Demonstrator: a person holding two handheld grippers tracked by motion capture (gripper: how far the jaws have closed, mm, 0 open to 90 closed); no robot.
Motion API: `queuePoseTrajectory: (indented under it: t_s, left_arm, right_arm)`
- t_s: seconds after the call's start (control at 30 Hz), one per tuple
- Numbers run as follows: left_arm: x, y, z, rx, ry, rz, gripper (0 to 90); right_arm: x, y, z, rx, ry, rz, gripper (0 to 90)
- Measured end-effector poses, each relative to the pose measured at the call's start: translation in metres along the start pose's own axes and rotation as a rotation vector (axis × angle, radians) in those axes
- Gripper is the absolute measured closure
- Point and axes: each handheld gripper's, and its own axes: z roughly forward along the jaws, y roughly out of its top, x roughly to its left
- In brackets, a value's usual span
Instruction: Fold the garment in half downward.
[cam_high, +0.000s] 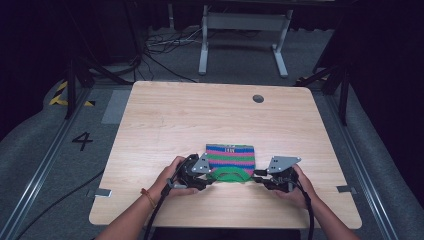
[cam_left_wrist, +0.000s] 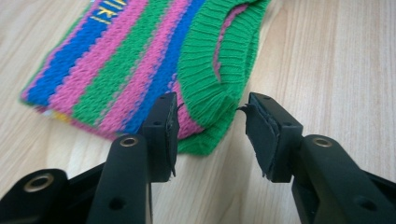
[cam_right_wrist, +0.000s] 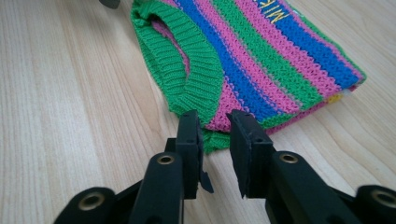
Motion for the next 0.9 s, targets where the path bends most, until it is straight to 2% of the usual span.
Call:
queuePoseTrajectory:
  t_s: [0.13,0.27,0.37,0.53,0.57,0.63,0.73,0.9]
  left_arm:
    - [0.003,-0.002,-0.010,0.013,0.016,-0.015,50.8]
    - [0.008,-0.008,-0.020,0.038,0.048,-0.043,45.6]
    - [0.009,-0.017,-0.029,0.069,0.087,-0.055,39.9]
    - [0.009,-0.031,-0.043,0.091,0.111,-0.067,37.3]
    - [0.009,-0.034,-0.046,0.098,0.111,-0.070,35.7]
    - [0.009,-0.038,-0.051,0.098,0.119,-0.059,35.6]
    - [0.009,-0.046,-0.058,0.101,0.118,-0.063,33.7]
    - [0.008,-0.057,-0.064,0.138,0.133,-0.068,29.7]
  right_arm:
    - [0.002,0.003,-0.005,0.013,-0.016,-0.010,68.3]
    - [0.004,0.005,-0.012,0.024,-0.036,-0.029,64.4]
    - [0.004,0.005,-0.017,0.038,-0.050,-0.032,60.7]
    - [0.002,0.001,-0.026,0.060,-0.067,-0.031,57.1]
    - [0.001,-0.001,-0.030,0.063,-0.082,-0.027,56.5]
    - [0.000,-0.004,-0.034,0.071,-0.090,-0.027,55.2]
    - [-0.001,-0.009,-0.041,0.079,-0.110,-0.019,54.1]
    - [-0.003,-0.016,-0.051,0.085,-0.136,-0.004,49.0]
